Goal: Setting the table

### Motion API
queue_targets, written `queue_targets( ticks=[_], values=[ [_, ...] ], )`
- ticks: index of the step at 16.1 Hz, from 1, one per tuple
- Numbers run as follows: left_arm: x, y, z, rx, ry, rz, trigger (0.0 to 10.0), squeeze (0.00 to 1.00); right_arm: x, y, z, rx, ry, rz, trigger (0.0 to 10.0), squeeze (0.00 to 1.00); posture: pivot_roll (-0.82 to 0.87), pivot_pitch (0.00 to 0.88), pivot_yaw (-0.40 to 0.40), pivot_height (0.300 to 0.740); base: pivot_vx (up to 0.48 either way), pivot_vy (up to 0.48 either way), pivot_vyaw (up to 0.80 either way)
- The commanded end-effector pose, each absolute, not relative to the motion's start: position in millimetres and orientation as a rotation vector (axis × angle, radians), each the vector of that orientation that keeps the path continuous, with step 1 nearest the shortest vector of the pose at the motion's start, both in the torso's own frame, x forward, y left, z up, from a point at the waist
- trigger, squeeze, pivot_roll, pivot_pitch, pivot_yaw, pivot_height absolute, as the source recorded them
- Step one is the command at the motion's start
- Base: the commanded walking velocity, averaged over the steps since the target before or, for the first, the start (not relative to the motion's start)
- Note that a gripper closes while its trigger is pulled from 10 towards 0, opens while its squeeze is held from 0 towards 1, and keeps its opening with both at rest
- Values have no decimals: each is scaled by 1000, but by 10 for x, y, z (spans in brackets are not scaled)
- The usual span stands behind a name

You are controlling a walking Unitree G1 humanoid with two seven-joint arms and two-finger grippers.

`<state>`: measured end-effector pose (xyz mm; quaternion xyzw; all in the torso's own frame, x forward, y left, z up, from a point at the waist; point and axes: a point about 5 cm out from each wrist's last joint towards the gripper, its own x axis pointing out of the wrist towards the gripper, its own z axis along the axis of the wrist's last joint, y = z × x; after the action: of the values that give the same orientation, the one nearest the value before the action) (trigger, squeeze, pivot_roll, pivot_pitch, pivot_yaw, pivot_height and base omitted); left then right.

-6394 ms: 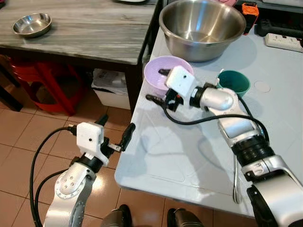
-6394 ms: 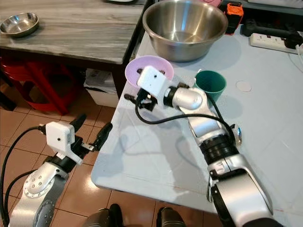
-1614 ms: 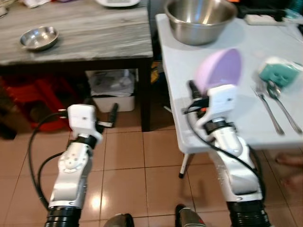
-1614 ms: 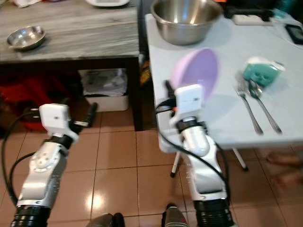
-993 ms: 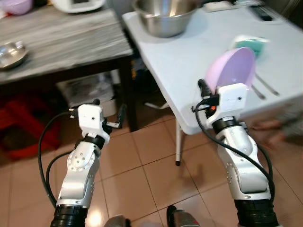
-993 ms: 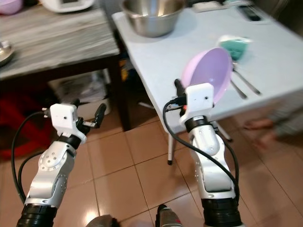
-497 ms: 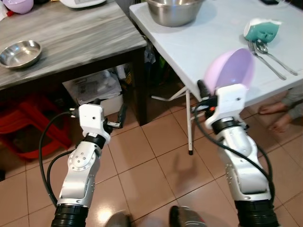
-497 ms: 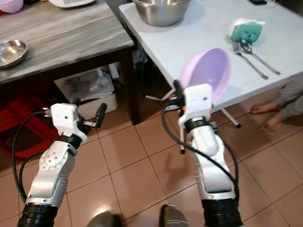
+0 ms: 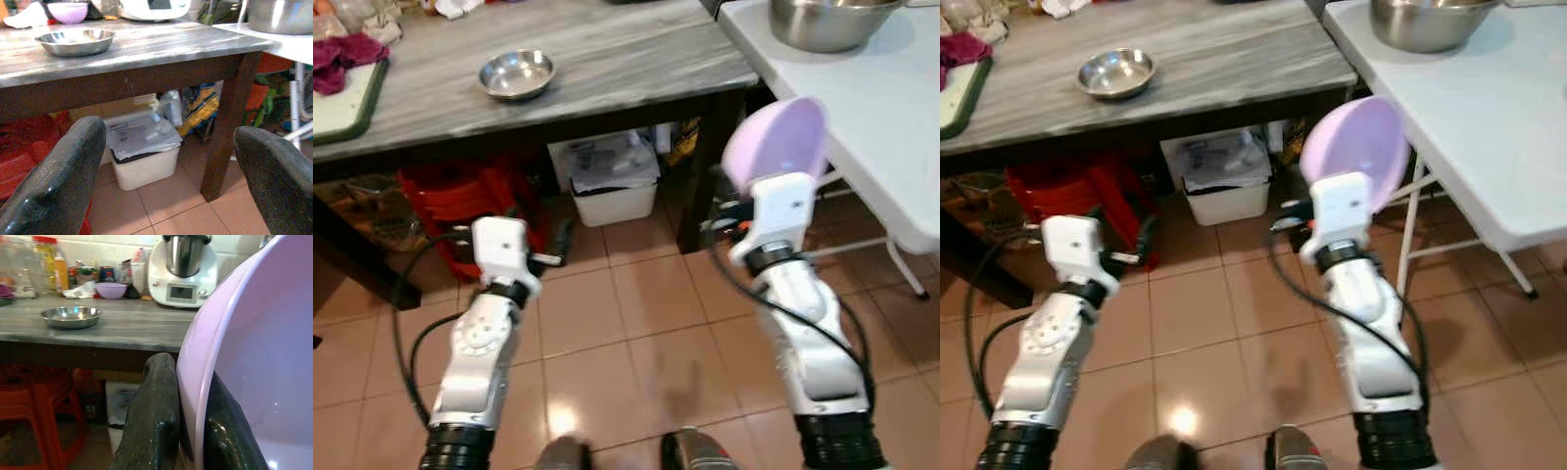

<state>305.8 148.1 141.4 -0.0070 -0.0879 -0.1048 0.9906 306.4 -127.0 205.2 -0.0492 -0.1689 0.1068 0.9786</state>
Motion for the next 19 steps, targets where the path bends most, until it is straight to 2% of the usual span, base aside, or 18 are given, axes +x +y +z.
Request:
queue_targets(
  ticks=[1,3,9,19],
  values=[
    [3054,1579,1414,5,-173,-181,10000,0,3037,-1189,2097,-89,-367,244,10000,0,-151,204,43,740,0,379,0],
    [3056,1577,1413,3,-172,-182,10000,0,3039,-1189,2095,-88,-366,243,10000,0,-151,204,43,740,0,313,0],
    [3017,1539,1467,-34,-205,-228,10000,0,3034,-1186,2088,-89,-364,244,10000,0,-151,209,44,740,0,0,0],
    [2997,1490,1454,-42,-202,-248,10000,0,3021,-1168,2110,-103,-377,264,10000,0,-162,210,41,740,393,0,0]
  ],
)
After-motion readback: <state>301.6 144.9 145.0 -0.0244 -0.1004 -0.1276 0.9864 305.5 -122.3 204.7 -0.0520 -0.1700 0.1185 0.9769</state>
